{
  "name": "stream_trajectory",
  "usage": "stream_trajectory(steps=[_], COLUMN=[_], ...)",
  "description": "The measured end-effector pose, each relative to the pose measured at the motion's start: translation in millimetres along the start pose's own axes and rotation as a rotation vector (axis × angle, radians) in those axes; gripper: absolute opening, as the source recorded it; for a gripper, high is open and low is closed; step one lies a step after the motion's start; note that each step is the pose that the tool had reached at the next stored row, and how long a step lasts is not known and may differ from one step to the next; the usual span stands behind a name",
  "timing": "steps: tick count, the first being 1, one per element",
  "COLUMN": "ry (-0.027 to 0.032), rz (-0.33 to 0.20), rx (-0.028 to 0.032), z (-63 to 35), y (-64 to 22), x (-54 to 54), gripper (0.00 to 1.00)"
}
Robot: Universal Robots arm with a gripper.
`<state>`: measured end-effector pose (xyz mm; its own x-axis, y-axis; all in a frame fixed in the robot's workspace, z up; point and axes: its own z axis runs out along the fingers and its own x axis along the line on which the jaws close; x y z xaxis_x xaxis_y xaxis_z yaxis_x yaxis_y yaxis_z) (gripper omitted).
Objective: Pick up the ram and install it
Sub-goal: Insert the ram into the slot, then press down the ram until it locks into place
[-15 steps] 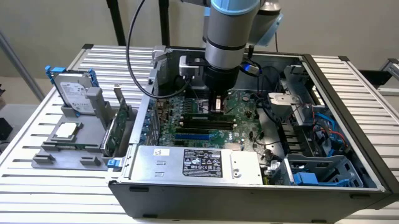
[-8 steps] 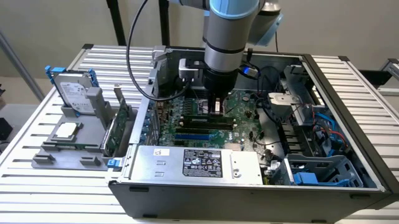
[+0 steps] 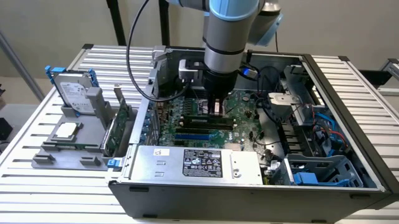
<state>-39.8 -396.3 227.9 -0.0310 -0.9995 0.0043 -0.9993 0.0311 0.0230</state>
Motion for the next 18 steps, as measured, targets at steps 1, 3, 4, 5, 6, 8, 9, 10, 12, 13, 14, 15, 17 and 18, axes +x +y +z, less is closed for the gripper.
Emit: stream_trajectory(steps=[1, 3, 4, 5, 6, 8, 9, 10, 12, 13, 14, 15, 17, 18], ry=[0.0005, 0.0013, 0.0014, 0.0016, 0.0019, 0.0026, 0.0028, 0.0029, 0.0029, 0.0031, 0.0033, 0.0033, 0.0034, 0.0034], rz=[0.000, 0.000, 0.000, 0.000, 0.000, 0.000, 0.000, 0.000, 0.000, 0.000, 0.000, 0.000, 0.000, 0.000], rx=[-0.0001, -0.0001, 0.0000, 0.0000, 0.0000, -0.0001, -0.0001, 0.0000, 0.0001, 0.0001, 0.0000, 0.0000, 0.0000, 0.0001], z=[0.3, 0.7, 0.9, 1.2, 1.5, 1.9, 2.1, 2.3, 2.9, 3.0, 3.1, 3.2, 3.4, 3.5], y=[0.0, 0.0, 0.0, 0.0, 0.0, 0.0, 0.0, 0.0, -0.1, -0.1, -0.1, 0.0, 0.0, 0.1], x=[0.0, 0.0, 0.0, 0.0, 0.0, 0.0, 0.0, 0.0, 0.0, 0.0, 0.0, 0.0, 0.0, 0.0], gripper=[0.00, 0.00, 0.00, 0.00, 0.00, 0.00, 0.00, 0.00, 0.00, 0.00, 0.00, 0.00, 0.00, 0.00])
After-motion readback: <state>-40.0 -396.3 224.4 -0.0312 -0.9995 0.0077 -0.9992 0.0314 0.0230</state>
